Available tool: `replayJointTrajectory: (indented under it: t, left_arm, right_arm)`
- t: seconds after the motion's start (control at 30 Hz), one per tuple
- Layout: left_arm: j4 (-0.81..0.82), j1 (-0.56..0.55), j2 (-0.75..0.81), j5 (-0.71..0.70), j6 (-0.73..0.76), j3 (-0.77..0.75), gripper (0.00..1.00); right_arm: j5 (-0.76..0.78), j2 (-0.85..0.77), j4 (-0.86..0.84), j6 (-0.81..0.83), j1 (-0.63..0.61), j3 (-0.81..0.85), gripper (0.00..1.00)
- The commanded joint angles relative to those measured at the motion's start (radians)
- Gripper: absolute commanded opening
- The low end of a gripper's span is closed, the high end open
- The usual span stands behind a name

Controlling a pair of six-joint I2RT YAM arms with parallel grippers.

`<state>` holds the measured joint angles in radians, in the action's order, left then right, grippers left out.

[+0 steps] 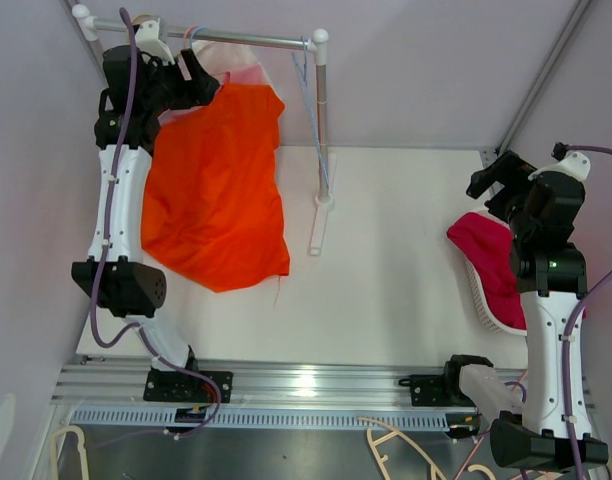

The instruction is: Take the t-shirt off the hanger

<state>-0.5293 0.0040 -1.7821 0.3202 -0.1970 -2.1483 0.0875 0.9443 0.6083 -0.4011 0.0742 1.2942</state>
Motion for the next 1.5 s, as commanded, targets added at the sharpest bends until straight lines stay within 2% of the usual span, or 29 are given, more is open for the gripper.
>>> replayJointTrajectory:
  t: [0.0,0.03,0.13,0.27,0.6,0.7,0.73,0.83,0.87,0.9,0.93,1.0,1.03,1.07,1.23,1.47]
  left_arm:
    - [-0.007,0.027,-0.017,0.019,-0.038,-0.074,0.80]
    - [-0.027,0.030,-0.039,0.025,-0.045,-0.135,0.77]
    - [-0.057,0.033,-0.095,0.040,-0.064,-0.182,0.74]
    - [-0.029,0.033,-0.117,0.097,-0.100,-0.182,0.59]
    - [-0.017,0.033,-0.148,0.132,-0.130,-0.183,0.54]
    - [-0.017,0.027,-0.140,0.126,-0.125,-0.183,0.46]
    - [-0.015,0.025,-0.135,0.126,-0.122,-0.185,0.34]
    - [-0.021,0.022,-0.126,0.123,-0.130,-0.193,0.15]
    - [-0.026,0.021,-0.122,0.114,-0.125,-0.197,0.15]
    - [-0.038,0.014,-0.114,0.080,-0.119,-0.199,0.20]
    - [-0.041,0.011,-0.105,0.059,-0.113,-0.199,0.35]
    - [-0.046,0.007,-0.085,0.013,-0.088,-0.199,0.44]
    - [-0.046,0.007,-0.079,-0.003,-0.085,-0.199,0.55]
    - [-0.047,0.007,-0.073,-0.015,-0.082,-0.199,0.58]
    - [-0.049,0.007,-0.054,-0.058,-0.068,-0.202,0.64]
    - [-0.077,-0.029,-0.008,-0.176,-0.036,-0.197,0.63]
  right_arm:
    - [-0.014,-0.004,-0.035,0.021,-0.005,0.024,1.00]
    - [-0.014,-0.004,-0.039,0.019,-0.005,0.020,0.99]
    - [-0.014,0.001,-0.045,0.018,-0.005,0.017,1.00]
    - [-0.008,0.002,-0.054,0.016,-0.005,0.007,0.99]
    - [-0.022,0.007,-0.062,0.012,-0.007,-0.006,1.00]
    - [-0.022,0.005,-0.064,0.011,-0.007,-0.007,1.00]
    - [-0.022,0.004,-0.064,0.013,-0.007,-0.007,1.00]
    - [-0.022,0.004,-0.064,0.010,-0.005,-0.010,0.99]
    - [-0.028,0.005,-0.064,0.008,-0.007,-0.010,0.99]
    - [-0.031,0.005,-0.064,0.008,-0.007,-0.012,1.00]
    - [-0.032,0.005,-0.064,0.007,-0.007,-0.013,1.00]
    - [-0.037,0.004,-0.064,0.005,-0.007,-0.015,0.99]
    - [-0.038,0.004,-0.064,0.005,-0.007,-0.015,1.00]
    - [-0.038,0.005,-0.064,0.004,-0.007,-0.015,0.99]
    - [-0.048,0.004,-0.062,0.001,-0.007,-0.013,1.00]
    - [-0.052,0.001,-0.058,-0.001,-0.007,-0.010,1.00]
